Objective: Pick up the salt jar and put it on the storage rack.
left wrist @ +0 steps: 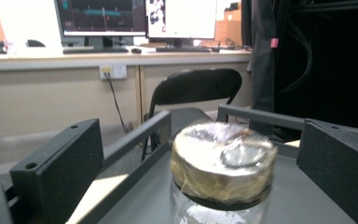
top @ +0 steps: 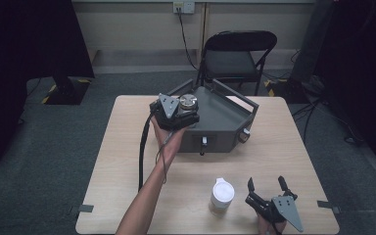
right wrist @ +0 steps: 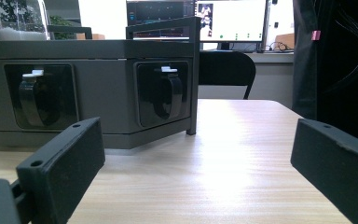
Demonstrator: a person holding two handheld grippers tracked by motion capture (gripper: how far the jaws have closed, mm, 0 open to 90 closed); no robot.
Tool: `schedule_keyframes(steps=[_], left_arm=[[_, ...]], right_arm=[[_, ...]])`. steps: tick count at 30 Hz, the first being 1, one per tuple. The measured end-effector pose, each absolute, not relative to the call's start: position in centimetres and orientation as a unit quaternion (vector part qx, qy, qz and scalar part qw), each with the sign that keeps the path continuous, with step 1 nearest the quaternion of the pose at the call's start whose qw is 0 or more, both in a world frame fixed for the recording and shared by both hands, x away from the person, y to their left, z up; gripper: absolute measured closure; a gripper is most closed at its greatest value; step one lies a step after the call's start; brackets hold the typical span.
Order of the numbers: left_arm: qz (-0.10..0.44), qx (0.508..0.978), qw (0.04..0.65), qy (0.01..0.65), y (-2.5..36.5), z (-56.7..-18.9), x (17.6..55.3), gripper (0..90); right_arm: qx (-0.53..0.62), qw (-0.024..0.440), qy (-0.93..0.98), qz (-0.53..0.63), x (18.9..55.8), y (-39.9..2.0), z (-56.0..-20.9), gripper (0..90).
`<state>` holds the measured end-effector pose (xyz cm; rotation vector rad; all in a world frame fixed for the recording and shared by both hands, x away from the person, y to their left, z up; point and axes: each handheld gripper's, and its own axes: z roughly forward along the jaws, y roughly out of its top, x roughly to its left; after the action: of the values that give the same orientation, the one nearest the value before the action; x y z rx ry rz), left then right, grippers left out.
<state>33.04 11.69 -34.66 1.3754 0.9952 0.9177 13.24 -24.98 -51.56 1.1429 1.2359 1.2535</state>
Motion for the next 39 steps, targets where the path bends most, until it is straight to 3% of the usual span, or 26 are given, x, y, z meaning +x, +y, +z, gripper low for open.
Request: schedule_keyframes(steps=[16,24,39], left_arm=[[0.375,0.559,0.62,0.402,15.8,-32.9,28.5,0.0],[0.391,0.537,0.639,0.387,15.6,-35.2,24.8,0.0],[0.387,0.574,0.601,0.4,14.1,-42.5,20.3,0.0]], right_arm=[[0.473,0.499,0.51,0.517,13.2,-24.9,-51.6,1.4],[0.474,0.499,0.509,0.517,13.2,-24.9,-51.6,1.4],[0.474,0.499,0.509,0.517,13.2,-24.9,-51.6,1.4]])
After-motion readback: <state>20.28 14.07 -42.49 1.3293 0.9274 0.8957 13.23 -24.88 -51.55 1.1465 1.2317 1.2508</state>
